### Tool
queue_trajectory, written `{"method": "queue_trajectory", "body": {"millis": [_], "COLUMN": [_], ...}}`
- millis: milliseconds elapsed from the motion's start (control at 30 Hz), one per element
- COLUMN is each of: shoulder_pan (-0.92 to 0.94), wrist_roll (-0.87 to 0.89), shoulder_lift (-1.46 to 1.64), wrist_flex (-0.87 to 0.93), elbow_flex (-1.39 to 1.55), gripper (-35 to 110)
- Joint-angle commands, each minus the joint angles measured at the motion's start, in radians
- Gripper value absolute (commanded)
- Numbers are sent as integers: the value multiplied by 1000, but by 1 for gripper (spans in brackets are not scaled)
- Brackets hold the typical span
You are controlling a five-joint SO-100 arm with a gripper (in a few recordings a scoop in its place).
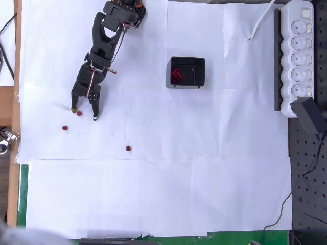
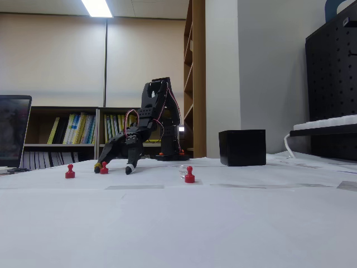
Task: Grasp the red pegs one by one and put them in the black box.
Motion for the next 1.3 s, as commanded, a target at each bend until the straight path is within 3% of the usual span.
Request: {"method": "queue_trajectory", "body": {"millis": [0,533,767,900,1033,1133,1267], "shoulder_pan": [2,12,18,-6,-97,-216,-460], "wrist_roll": [-15,-21,-71,-123,-218,-314,-454], "shoulder_lift": [9,5,-195,-416,-569,-612,-624], "wrist_flex": [-9,0,166,561,1258,1660,2052], "elbow_flex": [18,11,-48,-8,272,514,813], "gripper": [17,0,0,0,0,0,0]}}
